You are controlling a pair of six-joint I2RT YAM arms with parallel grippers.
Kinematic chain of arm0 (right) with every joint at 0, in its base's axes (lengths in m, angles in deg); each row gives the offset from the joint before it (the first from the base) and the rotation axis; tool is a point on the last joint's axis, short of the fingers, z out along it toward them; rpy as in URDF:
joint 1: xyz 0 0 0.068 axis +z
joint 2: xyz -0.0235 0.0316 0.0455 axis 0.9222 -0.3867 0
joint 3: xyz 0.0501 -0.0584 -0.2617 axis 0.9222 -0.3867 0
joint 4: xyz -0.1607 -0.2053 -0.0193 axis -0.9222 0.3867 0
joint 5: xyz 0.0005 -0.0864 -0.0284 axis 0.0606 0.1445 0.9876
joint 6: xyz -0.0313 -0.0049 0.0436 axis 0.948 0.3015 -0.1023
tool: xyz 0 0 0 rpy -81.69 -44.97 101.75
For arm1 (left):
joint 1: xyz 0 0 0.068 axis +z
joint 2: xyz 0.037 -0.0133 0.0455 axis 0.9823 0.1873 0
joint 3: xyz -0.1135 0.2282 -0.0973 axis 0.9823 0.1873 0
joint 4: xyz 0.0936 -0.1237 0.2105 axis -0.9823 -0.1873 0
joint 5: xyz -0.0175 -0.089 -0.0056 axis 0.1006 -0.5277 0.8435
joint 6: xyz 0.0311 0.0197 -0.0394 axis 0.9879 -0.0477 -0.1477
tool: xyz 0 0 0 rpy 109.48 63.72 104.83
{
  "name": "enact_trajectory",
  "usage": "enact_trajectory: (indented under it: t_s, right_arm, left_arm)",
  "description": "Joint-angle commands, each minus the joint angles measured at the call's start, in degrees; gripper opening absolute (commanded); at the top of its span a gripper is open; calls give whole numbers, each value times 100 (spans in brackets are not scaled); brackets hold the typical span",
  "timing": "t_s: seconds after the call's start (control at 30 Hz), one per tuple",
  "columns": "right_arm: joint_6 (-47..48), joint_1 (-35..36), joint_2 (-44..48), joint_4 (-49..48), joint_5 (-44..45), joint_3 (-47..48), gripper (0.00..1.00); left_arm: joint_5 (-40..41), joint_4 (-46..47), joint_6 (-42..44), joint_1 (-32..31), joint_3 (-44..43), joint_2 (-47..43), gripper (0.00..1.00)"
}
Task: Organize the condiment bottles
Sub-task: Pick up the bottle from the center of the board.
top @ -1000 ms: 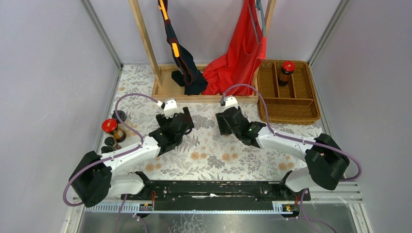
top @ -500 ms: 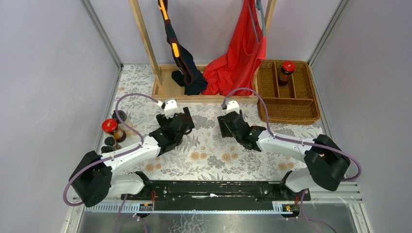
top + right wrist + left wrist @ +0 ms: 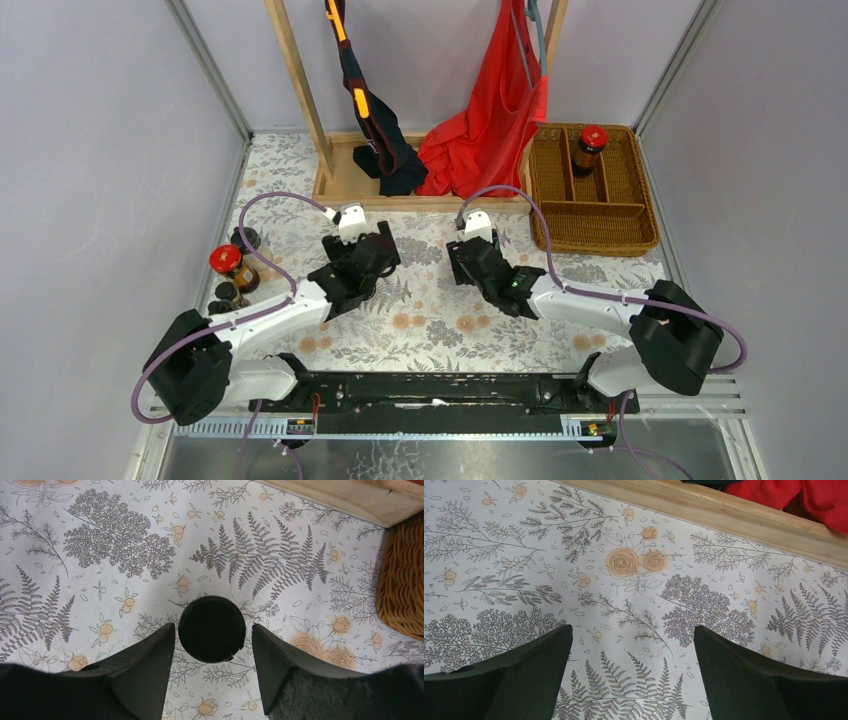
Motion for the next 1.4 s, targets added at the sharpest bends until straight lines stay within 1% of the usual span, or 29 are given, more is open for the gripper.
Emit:
enact_trajectory:
  t_s: [0.0,0.13,0.33,0.47,0.53,0.63,0.7,0.77,0.8,0.87,1.0,1.1,1.37]
  right_arm:
    - [7,97,189,-310,351,-9,64]
    - [10,122,158,-329,355,6,63]
    - [22,123,81,-364,350,19,57]
    - [-21,118,57,-362,359,26,56]
    - [-32,116,45,-360,351,37,54]
    - [-42,116,-5,-337,332,61,35]
    - [-50,123,-51,-292,317,100,26]
    - [-81,117,-66,-271,319,107,22]
    - [-86,119,-58,-275,323,111,16]
    - [-117,119,-28,-261,323,105,1]
    - [-160,119,58,-179,342,118,0]
    - [-183,115,199,33,520,179,0]
    - [-124,30,1039,790,1142,445,0]
  left_arm:
    - [42,281,12,55,32,45,91]
    - [35,283,12,51,39,53,91]
    - [23,282,13,57,37,49,91]
    - [24,283,20,63,36,51,91]
    - [17,278,21,65,36,65,91]
    - [20,279,25,65,36,72,91]
    - [18,291,21,62,28,70,91]
    - [17,292,21,65,28,67,91]
    - [19,292,16,66,28,67,91]
    - [24,292,20,62,28,68,91]
    - [16,299,30,61,28,65,91]
    - [5,300,30,65,32,74,91]
    - [-48,291,-1,66,57,23,91]
